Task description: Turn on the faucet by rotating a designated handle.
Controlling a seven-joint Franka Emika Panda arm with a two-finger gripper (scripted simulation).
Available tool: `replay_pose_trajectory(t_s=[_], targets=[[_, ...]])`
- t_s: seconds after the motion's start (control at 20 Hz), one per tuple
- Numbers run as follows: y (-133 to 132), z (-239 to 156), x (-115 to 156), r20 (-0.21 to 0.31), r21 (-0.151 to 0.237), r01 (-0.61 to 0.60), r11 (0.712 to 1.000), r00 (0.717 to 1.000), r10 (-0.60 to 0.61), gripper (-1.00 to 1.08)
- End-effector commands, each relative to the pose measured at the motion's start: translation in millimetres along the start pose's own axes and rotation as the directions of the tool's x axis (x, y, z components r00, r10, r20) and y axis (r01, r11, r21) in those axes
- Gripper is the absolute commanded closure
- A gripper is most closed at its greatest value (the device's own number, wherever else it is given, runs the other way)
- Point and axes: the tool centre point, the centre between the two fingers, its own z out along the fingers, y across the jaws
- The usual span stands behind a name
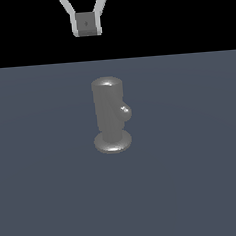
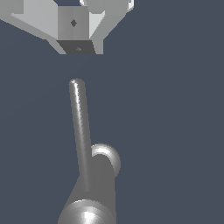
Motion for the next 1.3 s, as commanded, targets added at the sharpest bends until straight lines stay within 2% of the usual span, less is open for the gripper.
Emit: replay_pose_trajectory(t_s=[0.0, 0.6, 1.25], targets=[[-3, 22, 1, 0.003, 0.0, 0.013, 1.0, 1.0, -0.013, 1.08], [-14, 93, 8, 0.013, -0.002, 0.055, 0.998, 0.998, -0.055, 1.08], [-17, 109, 11, 0.016, -0.002, 0.064, 0.998, 0.998, -0.064, 1.08]])
